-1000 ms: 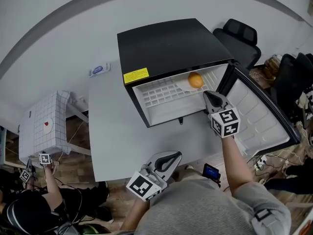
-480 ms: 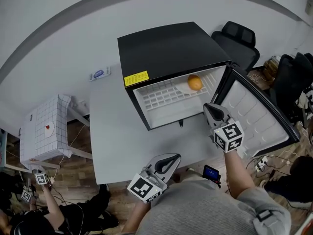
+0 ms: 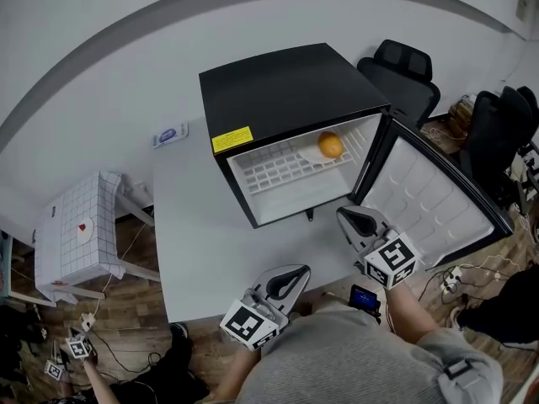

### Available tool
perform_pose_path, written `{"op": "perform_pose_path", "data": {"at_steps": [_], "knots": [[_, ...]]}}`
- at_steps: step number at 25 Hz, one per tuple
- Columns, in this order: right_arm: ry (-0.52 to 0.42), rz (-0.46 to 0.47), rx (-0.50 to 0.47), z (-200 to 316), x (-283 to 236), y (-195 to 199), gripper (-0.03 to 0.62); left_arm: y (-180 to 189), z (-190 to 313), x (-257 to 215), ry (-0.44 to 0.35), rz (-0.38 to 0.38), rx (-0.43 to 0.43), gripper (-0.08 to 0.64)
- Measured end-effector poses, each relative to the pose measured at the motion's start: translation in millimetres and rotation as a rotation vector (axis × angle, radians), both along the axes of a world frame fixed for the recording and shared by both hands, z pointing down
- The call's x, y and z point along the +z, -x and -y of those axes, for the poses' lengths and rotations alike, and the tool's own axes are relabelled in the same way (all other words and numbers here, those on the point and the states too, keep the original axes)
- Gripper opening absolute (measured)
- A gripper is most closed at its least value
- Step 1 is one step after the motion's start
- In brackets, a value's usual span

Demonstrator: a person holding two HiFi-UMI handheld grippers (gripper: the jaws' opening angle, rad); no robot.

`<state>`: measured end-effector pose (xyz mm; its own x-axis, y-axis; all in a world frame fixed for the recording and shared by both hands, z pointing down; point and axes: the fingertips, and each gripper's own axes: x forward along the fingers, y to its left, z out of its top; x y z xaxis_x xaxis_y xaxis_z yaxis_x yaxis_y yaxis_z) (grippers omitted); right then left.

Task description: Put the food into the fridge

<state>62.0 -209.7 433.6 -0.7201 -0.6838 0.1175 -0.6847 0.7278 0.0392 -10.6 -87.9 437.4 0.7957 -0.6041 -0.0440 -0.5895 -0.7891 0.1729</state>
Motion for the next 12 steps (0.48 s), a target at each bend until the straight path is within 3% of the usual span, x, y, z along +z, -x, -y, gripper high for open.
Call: {"op": "perform_pose_path", "data": {"at_steps": [12], "knots": [[0.020,0.106,-0.031,-55,-14,4,0.012,-2,-10,-3,-0.026,0.001,0.011,0.012]]}}
